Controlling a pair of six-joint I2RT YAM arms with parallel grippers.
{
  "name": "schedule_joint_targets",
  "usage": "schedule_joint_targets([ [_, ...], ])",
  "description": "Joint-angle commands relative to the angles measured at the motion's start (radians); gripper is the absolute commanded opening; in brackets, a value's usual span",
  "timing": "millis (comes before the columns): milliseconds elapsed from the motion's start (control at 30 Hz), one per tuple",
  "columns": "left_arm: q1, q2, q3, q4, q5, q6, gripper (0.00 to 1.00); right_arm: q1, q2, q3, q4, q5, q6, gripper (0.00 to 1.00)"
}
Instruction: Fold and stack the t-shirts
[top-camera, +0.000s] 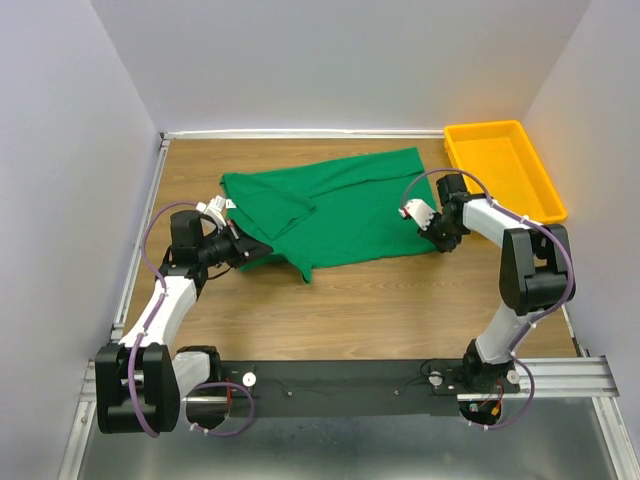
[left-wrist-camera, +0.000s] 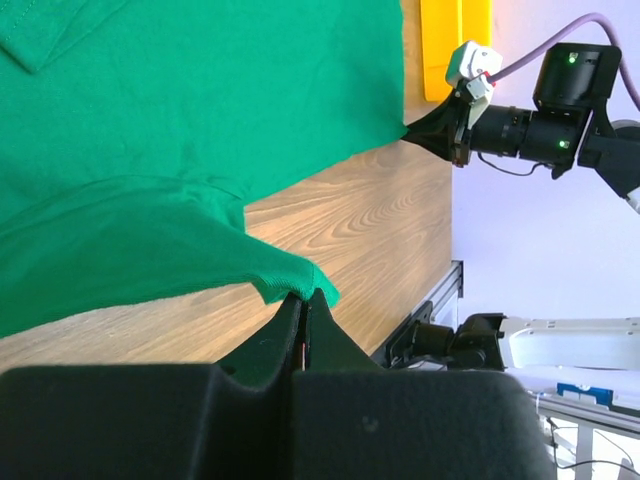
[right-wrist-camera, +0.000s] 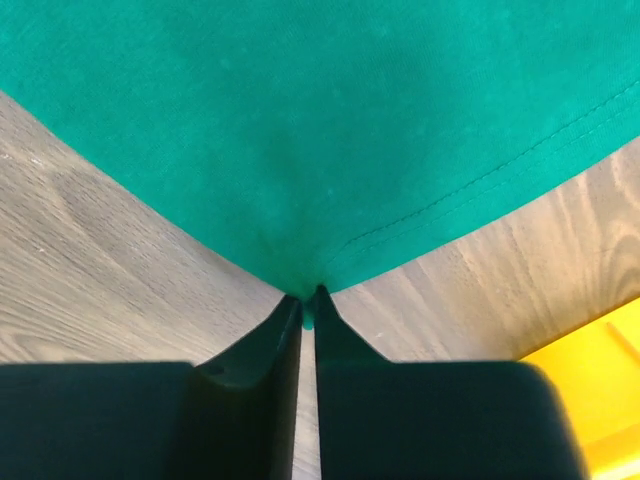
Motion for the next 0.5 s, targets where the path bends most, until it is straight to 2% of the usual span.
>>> schedule_joint_targets([
  [0, 0.007, -0.021, -0.017, 0.042, 0.030, -0.044, 0.00, -0.006, -0.006, 0.006, 0.016, -0.001, -0.003, 0.07],
  [100, 0.007, -0.038, -0.014, 0.077, 0.024, -0.082, 0.00, -0.013, -0.025, 0.025, 0.014, -0.007, 0.008, 0.00],
  [467, 0.009, -0.024, 0.047, 0.111, 0.033, -0.136, 0.00, -0.020, -0.043, 0.148, 0.008, -0.065, 0.063, 0.00],
])
